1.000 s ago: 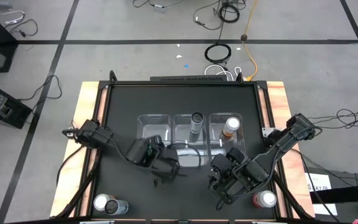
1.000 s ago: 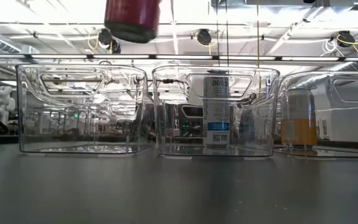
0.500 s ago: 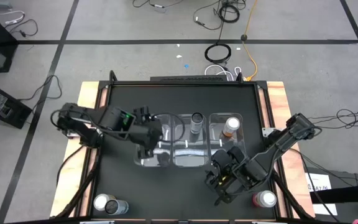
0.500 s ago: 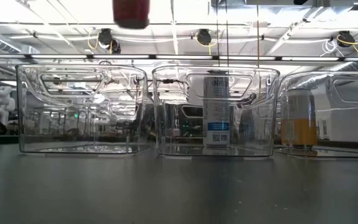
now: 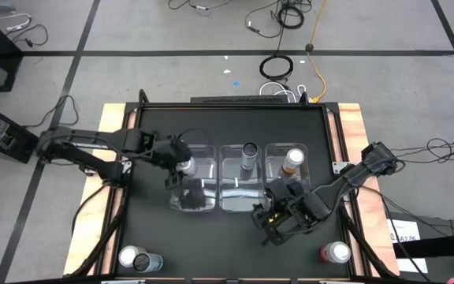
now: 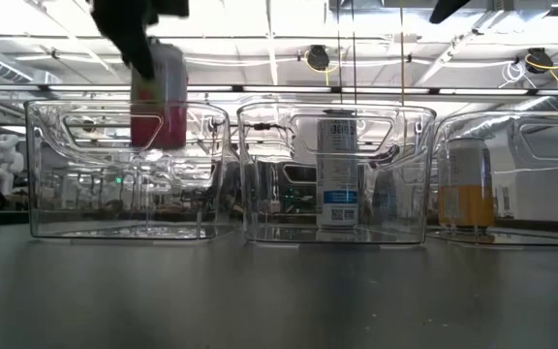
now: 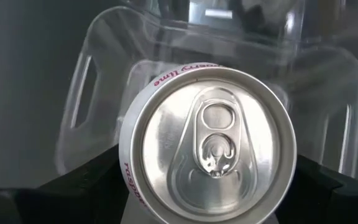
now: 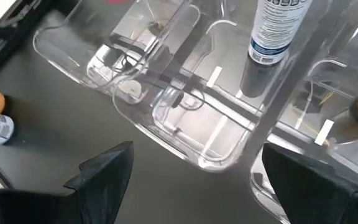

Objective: Sort soda cans
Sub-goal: Put the left pink-white soda can into the left transparent bin

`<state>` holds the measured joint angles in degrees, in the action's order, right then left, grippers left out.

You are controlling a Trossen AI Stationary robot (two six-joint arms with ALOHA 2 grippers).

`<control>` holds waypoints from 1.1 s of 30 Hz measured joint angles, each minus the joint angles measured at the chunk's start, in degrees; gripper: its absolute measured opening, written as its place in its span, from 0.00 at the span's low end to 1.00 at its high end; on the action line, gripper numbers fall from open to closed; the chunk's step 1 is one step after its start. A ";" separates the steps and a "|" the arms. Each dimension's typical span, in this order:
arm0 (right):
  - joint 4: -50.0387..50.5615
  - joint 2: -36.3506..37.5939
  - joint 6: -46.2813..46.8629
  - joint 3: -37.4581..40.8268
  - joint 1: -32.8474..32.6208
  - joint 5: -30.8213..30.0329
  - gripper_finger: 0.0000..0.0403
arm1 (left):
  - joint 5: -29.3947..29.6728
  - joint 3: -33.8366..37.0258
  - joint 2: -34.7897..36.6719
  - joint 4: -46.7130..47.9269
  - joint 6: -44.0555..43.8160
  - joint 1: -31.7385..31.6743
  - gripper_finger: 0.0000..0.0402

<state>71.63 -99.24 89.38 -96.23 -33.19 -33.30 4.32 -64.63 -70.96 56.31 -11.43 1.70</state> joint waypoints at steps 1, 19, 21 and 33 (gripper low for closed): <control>-0.34 0.00 0.00 0.00 0.34 0.02 0.86 | -1.24 1.73 0.52 -2.36 0.06 -0.99 0.77; -2.86 0.00 -1.09 0.00 4.27 0.23 0.86 | -4.87 5.56 -11.20 -15.91 7.37 -7.77 0.77; -2.86 0.00 -1.09 0.00 4.27 0.26 0.86 | -4.86 5.56 -12.09 -17.01 7.77 -8.14 0.77; -2.88 0.00 -3.28 0.00 4.24 0.36 0.86 | -5.46 5.56 -14.16 -18.95 7.72 -11.06 0.80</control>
<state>68.75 -99.24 86.11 -96.23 -28.95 -32.94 -1.14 -59.07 -85.12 37.36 -3.71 -9.36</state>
